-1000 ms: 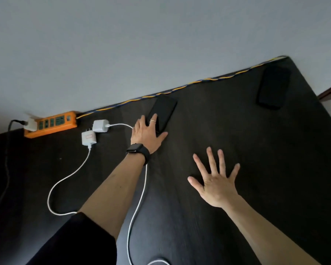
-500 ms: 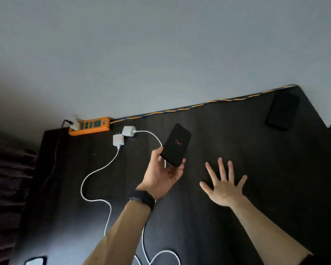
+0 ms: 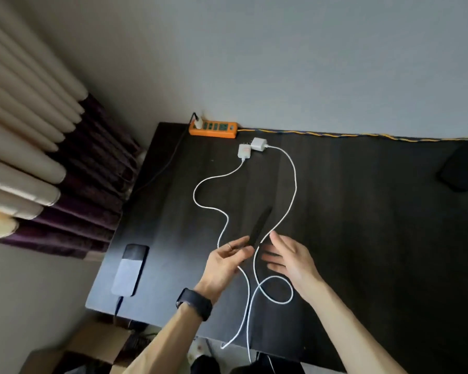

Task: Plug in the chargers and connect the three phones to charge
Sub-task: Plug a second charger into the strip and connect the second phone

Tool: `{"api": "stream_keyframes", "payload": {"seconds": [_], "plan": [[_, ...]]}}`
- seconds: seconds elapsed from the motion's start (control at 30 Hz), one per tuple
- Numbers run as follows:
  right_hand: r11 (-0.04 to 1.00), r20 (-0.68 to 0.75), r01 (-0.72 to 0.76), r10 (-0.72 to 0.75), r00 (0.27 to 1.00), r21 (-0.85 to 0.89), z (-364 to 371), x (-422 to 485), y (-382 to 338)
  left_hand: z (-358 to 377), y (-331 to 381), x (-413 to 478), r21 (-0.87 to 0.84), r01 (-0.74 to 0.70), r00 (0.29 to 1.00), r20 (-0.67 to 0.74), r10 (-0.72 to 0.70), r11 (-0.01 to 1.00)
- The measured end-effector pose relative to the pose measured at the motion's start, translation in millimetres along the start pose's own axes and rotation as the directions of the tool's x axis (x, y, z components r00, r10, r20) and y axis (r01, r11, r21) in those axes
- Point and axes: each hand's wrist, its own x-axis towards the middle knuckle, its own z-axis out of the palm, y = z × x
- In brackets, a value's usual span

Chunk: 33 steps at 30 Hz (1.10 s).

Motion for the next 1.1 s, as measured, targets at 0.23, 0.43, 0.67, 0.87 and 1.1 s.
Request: {"api": "stream_keyframes", "payload": {"seconds": [0.23,0.43,0.67,0.87,1.1], "plan": [[0.996,0.031,-0.052,0.054,0.998,-0.076,98.0,-24.3,70.9,-92.2,-58.5,-56.9,0.608,-0.098,0.977,-0.092,0.193,0.788],[0.978,-0.005,-0.139,0.14,0.99,-0.154,174.7,-33.3,152.8,-198.4,-116.3,-78.2,0.761,-0.108,0.993,0.052,0.106,0.64],[0.829,-0.162,-0.167,0.093,0.982,-0.533,229.7,-30.1,196.3,-313.3,-139.5,-72.3,0.914,-0.054,0.971,-0.046,0.234,0.402],[0.8,-0.229,-0.171,0.043,0.972,-0.575,266.7,-1.6,175.3,-345.4,-134.3,-41.1,0.984,-0.084,0.986,0.058,0.159,0.156],[0.646,-0.279,-0.197,-0.026,0.96,-0.737,290.2,32.8,160.9,-358.2,-149.7,-20.9,0.988,-0.057,0.997,0.05,0.058,0.141]]}}
